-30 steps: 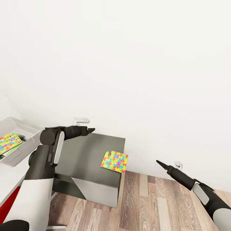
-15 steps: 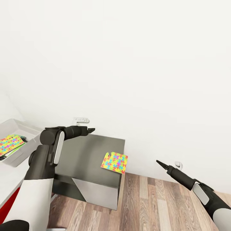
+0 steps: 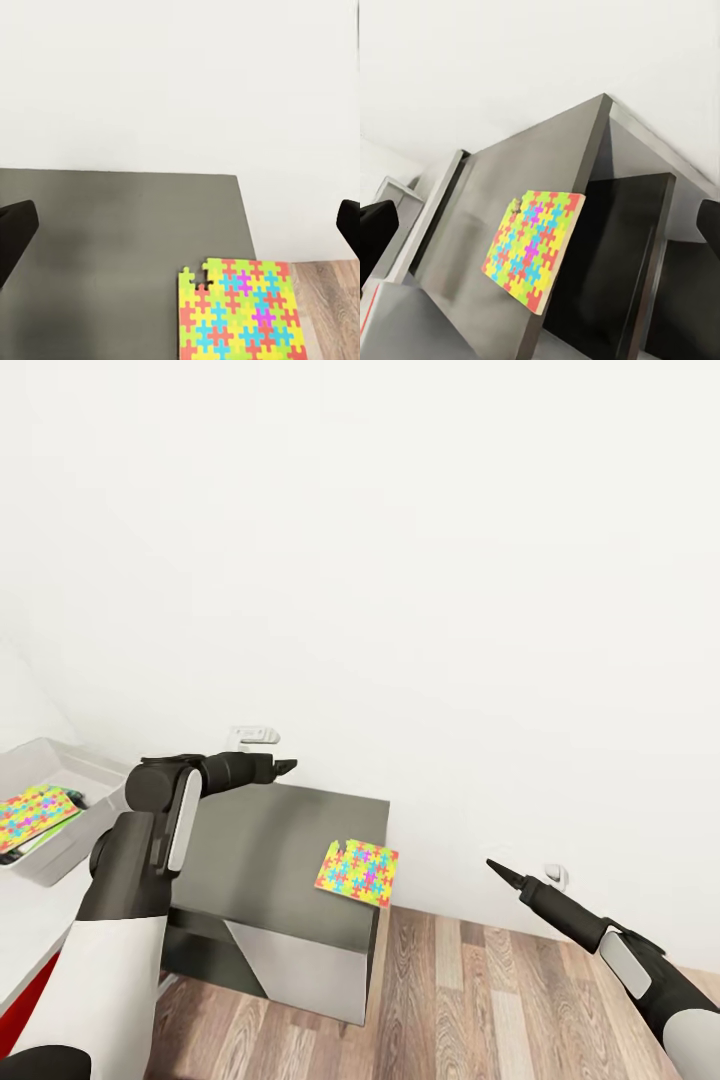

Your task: Put all the toys in the child's room - the three board games (two on the bed and one on the table), the two jigsaw puzzles on the table, and the tennis ball on the table - inside the toy box on the table in the child's room.

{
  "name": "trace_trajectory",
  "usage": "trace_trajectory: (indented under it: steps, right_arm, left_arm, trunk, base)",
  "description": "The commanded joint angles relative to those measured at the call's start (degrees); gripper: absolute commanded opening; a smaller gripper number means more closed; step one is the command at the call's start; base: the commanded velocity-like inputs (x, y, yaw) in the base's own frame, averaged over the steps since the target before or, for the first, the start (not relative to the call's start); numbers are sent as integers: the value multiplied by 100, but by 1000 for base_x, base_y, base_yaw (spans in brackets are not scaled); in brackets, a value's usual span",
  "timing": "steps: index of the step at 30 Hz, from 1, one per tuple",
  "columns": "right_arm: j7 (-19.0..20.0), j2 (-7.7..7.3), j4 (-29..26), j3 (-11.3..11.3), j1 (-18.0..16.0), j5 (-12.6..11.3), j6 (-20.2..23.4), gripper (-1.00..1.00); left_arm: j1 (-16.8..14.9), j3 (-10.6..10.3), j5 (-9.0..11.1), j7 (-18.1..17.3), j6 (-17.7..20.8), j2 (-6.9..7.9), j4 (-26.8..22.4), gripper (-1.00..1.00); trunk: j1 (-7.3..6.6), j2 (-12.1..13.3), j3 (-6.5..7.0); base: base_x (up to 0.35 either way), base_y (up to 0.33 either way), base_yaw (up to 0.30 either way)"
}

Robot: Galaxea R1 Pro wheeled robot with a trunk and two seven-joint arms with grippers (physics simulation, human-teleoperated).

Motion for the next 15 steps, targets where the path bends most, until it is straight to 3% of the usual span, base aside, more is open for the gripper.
trace_trajectory:
  steps: [1, 15]
  right_arm:
    - [16, -1, 2, -1, -4, -43, 58, 100]
    - [16, -1, 2, 1, -3, -41, 51, 100]
  left_arm:
    - [-6, 3, -41, -46, 26, -6, -4, 100]
    - [-5, -37, -41, -46, 26, -6, 1, 100]
  trunk:
    - [4, -11, -2]
    - [4, -11, 131]
  base:
    - [0, 0, 0]
    - [0, 0, 0]
